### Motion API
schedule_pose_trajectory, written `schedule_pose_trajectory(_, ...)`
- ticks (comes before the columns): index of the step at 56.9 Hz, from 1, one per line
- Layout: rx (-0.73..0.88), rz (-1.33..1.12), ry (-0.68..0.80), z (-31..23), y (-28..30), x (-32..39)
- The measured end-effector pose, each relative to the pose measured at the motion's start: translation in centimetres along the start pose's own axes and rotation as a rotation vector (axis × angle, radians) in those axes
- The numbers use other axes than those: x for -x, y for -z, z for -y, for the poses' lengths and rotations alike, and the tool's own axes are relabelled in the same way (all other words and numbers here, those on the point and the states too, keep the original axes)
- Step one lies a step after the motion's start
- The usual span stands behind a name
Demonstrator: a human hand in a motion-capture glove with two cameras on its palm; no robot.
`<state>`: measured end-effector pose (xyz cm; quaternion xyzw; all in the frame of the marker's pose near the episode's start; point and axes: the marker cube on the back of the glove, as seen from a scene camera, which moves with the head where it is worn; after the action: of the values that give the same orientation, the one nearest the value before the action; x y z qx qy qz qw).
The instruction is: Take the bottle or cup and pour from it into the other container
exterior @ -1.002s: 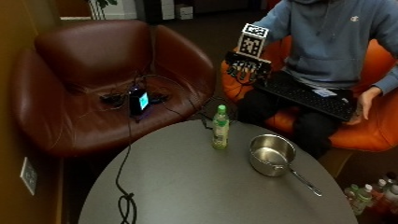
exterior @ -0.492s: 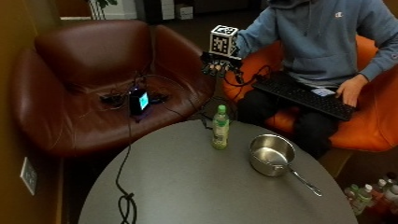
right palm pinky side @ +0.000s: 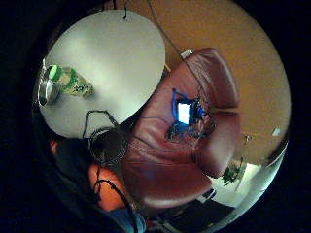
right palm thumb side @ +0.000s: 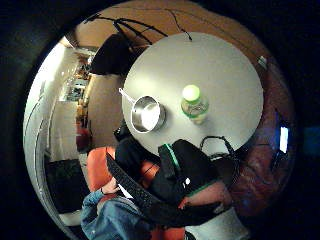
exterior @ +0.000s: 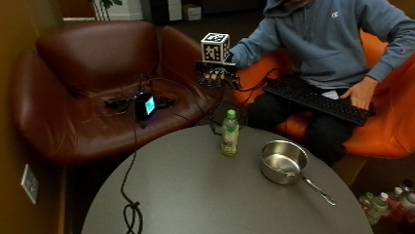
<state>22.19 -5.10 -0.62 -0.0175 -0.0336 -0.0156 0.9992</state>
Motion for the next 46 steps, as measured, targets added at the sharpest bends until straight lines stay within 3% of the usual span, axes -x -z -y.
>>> schedule_pose_trajectory(18,0.07,0.405,0.164,0.3,-1.8,-2.9)
schedule_pose_trajectory(46,0.133,0.579,0.184,3.1,-4.4,-3.7)
